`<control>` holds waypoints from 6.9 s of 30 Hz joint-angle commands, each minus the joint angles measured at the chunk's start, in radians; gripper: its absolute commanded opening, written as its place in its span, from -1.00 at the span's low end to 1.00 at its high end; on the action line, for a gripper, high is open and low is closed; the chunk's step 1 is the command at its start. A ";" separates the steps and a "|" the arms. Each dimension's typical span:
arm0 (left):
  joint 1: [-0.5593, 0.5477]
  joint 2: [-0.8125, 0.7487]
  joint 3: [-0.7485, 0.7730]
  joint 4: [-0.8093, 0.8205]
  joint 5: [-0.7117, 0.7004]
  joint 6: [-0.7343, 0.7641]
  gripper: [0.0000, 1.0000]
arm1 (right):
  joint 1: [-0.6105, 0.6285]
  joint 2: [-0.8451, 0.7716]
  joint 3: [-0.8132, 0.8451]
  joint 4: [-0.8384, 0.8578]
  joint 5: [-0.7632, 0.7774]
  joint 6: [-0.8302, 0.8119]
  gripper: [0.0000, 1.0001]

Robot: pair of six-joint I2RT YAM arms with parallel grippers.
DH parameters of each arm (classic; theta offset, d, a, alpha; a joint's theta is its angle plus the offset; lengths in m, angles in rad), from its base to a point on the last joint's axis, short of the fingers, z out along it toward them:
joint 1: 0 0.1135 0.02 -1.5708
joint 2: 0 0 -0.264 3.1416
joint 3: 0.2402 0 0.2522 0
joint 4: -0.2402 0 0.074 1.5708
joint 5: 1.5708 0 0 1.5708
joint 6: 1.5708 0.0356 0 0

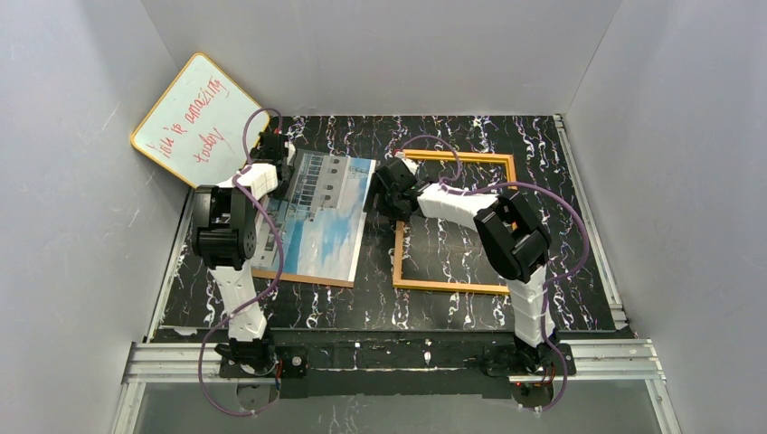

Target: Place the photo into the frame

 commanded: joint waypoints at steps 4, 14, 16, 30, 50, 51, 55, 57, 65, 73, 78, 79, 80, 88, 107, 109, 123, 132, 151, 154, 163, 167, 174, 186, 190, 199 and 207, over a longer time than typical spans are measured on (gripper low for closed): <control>-0.002 0.036 -0.004 -0.120 0.127 -0.015 0.46 | -0.015 -0.033 -0.054 -0.024 0.044 0.029 0.67; -0.001 0.105 0.031 -0.310 0.290 0.003 0.30 | -0.071 0.054 0.032 0.078 -0.018 0.012 0.67; -0.001 0.113 0.023 -0.313 0.272 0.017 0.24 | -0.080 0.086 0.055 0.101 -0.050 0.017 0.67; -0.001 0.108 -0.045 -0.275 0.253 0.065 0.20 | -0.095 0.288 0.259 0.119 -0.171 0.071 0.59; -0.002 0.119 -0.101 -0.263 0.236 0.156 0.18 | -0.078 0.194 0.227 0.302 -0.313 -0.030 0.41; -0.003 0.119 -0.104 -0.263 0.236 0.159 0.18 | -0.073 0.191 0.227 0.300 -0.312 -0.038 0.41; -0.002 0.118 -0.107 -0.263 0.238 0.163 0.17 | -0.058 0.176 0.235 0.281 -0.299 -0.067 0.40; -0.003 0.116 -0.111 -0.263 0.239 0.165 0.17 | -0.050 0.164 0.235 0.274 -0.289 -0.078 0.40; -0.007 0.117 -0.111 -0.268 0.249 0.166 0.15 | -0.028 0.125 0.236 0.249 -0.259 -0.141 0.40; -0.026 0.108 -0.122 -0.277 0.267 0.166 0.12 | -0.001 0.090 0.199 0.237 -0.227 -0.172 0.42; -0.034 0.103 -0.126 -0.280 0.274 0.163 0.09 | 0.014 0.091 0.218 0.165 -0.178 -0.185 0.42; -0.036 0.102 -0.128 -0.283 0.276 0.163 0.08 | 0.018 0.090 0.225 0.148 -0.164 -0.190 0.42; -0.038 0.099 -0.129 -0.284 0.280 0.162 0.08 | 0.026 0.090 0.233 0.135 -0.148 -0.198 0.42; -0.045 0.085 -0.142 -0.302 0.302 0.169 0.05 | 0.079 0.068 0.281 0.084 -0.044 -0.256 0.41; -0.045 0.066 -0.152 -0.314 0.331 0.169 -0.03 | 0.021 -0.056 0.127 0.366 -0.337 -0.013 0.51; -0.045 0.065 -0.148 -0.318 0.335 0.167 -0.03 | -0.002 -0.059 0.086 0.439 -0.382 0.054 0.51; -0.045 0.066 -0.137 -0.331 0.345 0.157 -0.06 | -0.030 -0.078 0.008 0.531 -0.402 0.157 0.39; -0.045 0.066 -0.139 -0.330 0.350 0.155 -0.07 | -0.026 -0.111 0.029 0.481 -0.381 0.134 0.33; -0.045 0.070 -0.137 -0.332 0.350 0.154 -0.09 | 0.139 0.060 0.469 -0.028 -0.082 -0.201 0.32; -0.045 0.073 -0.136 -0.331 0.352 0.154 -0.09 | 0.178 0.102 0.551 -0.105 0.019 -0.265 0.34; -0.045 0.073 -0.139 -0.331 0.350 0.156 -0.10 | 0.221 0.122 0.585 -0.135 0.139 -0.338 0.40; -0.045 0.072 -0.137 -0.333 0.347 0.154 -0.10 | 0.214 0.089 0.492 -0.048 0.077 -0.294 0.41; -0.044 0.065 -0.135 -0.341 0.344 0.158 -0.11 | 0.101 0.002 0.195 0.276 -0.195 -0.043 -0.16; -0.011 0.019 0.042 -0.494 0.402 0.125 0.26 | -0.061 -0.114 -0.018 0.543 -0.450 0.138 -0.97; -0.004 -0.047 0.174 -0.599 0.446 0.122 0.87 | -0.115 -0.202 -0.047 0.473 -0.468 0.113 -0.97; -0.055 -0.104 0.282 -0.706 0.467 0.114 0.96 | -0.342 -0.492 -0.206 0.060 -0.501 -0.038 -0.97; -0.240 -0.161 0.128 -0.608 0.435 0.079 0.96 | -0.689 -0.835 -0.445 -0.085 -0.534 -0.089 -0.97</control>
